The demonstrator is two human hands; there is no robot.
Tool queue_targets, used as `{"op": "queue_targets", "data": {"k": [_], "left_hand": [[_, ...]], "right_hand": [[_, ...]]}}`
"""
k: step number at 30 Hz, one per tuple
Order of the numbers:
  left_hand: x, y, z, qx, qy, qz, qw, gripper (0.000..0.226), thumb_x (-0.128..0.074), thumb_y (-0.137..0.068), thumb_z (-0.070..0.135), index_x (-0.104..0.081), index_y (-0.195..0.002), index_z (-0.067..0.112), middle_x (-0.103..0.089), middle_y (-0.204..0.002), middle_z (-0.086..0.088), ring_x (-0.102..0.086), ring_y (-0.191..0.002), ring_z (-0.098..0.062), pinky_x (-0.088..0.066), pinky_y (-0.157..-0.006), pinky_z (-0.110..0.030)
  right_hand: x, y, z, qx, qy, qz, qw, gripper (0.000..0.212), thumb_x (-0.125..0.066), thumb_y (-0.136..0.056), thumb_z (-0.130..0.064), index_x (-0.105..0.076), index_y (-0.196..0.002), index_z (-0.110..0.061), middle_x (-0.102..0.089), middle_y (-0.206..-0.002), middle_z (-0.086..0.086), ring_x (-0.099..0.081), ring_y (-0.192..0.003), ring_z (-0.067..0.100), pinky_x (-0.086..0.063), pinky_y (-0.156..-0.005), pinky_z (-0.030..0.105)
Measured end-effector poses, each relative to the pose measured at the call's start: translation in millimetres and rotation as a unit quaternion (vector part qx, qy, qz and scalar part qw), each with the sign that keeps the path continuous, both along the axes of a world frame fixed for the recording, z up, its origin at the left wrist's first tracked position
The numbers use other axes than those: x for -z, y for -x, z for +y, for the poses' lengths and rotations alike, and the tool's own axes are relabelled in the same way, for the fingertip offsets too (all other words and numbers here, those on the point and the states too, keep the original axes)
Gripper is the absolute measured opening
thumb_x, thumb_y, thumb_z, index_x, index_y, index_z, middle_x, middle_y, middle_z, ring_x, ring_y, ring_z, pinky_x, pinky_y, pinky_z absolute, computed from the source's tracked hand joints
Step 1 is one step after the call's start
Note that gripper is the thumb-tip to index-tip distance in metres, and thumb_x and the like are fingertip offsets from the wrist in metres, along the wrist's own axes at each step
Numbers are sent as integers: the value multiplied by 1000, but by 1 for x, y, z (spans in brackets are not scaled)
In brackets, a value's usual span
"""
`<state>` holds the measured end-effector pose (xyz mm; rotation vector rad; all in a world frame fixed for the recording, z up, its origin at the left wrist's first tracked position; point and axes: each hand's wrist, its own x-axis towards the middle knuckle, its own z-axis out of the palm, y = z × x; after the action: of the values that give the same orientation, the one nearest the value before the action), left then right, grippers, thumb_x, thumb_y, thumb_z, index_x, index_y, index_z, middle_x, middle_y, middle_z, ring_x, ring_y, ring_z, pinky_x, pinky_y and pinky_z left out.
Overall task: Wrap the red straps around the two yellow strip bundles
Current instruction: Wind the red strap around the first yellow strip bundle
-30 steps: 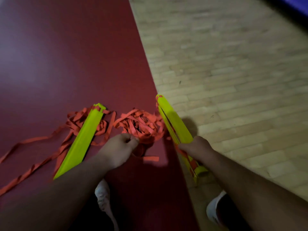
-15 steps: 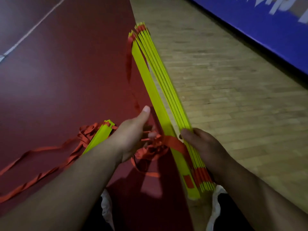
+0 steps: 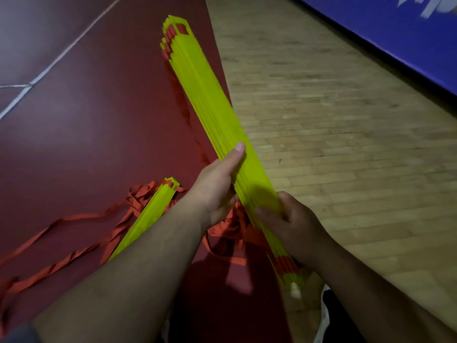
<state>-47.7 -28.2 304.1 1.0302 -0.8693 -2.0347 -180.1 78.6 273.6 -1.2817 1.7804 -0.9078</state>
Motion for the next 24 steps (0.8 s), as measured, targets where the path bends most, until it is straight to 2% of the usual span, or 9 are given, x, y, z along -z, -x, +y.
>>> {"op": "queue_targets", "data": {"k": [4,7,10,12,14,17,20,22,24], "left_hand": [[8,10,0,-53,-14,21,998,26,-59,-97,32,-59,-118,16,-75,-104,-6,-73,-88,-18,-61,-68,-32],[11,8,-5,-64,-21,50,996,25,-53,-101,29,-56,-120,13,-76,-103,-8,-74,-93,-20,-59,-67,-30],[11,5,-10,-64,0,34,997,31,-50,-101,36,-56,-122,14,-75,-108,-7,-72,-92,-18,-57,-71,-31],[13,7,-10,-62,48,-15,997,39,-49,-101,42,-55,-127,14,-73,-108,-6,-71,-81,-12,-56,-67,-27],[21,6,-11,-43,109,-67,991,50,-51,-98,50,-50,-133,14,-70,-108,0,-69,-89,-9,-55,-79,-29],[26,1,-8,50,150,-143,977,77,-49,-82,79,-52,-131,20,-68,-120,3,-63,-115,-17,-49,-102,-40],[33,-6,-8,99,117,-134,979,57,-27,-100,62,-65,-108,20,-74,-101,2,-69,-89,-11,-51,-78,-30],[41,-15,-4,180,161,-207,948,44,-31,-106,42,-69,-108,20,-73,-107,1,-68,-89,-8,-49,-76,-28],[49,-22,5,320,255,-289,865,50,-31,-105,51,-68,-121,21,-69,-122,8,-63,-109,0,-47,-95,-21]], "right_hand": [[12,10,0,-23,2,95,995,33,-70,-79,-60,-53,-98,-39,-56,-99,-14,-56,-85,-4,-39,-66,15],[11,21,1,-21,-36,36,998,56,-72,-77,-66,-46,-121,-42,-62,-111,-11,-63,-93,0,-46,-72,19],[2,27,3,-69,-86,-20,994,53,-63,-68,-78,-58,-108,-45,-73,-95,-16,-70,-82,-1,-50,-68,20],[-3,26,1,-94,-82,6,992,42,-63,-68,-75,-61,-98,-46,-70,-86,-26,-67,-77,-6,-45,-63,14],[-5,23,-3,-85,-82,12,993,33,-70,-73,-67,-62,-94,-42,-71,-81,-22,-66,-72,-5,-43,-58,12],[-5,20,-11,-33,-68,21,997,24,-80,-78,-47,-66,-93,-34,-71,-79,-11,-68,-70,4,-47,-58,20],[-4,24,-17,24,-41,-30,998,25,-82,-75,-45,-72,-91,-28,-74,-84,1,-72,-76,18,-56,-67,36],[-4,27,-19,48,-26,-119,991,36,-79,-64,-55,-75,-89,-29,-75,-82,4,-71,-75,23,-57,-69,44],[-1,28,-21,63,-15,-178,982,31,-82,-65,-51,-76,-83,-27,-71,-72,-2,-66,-67,17,-52,-64,37]]}}
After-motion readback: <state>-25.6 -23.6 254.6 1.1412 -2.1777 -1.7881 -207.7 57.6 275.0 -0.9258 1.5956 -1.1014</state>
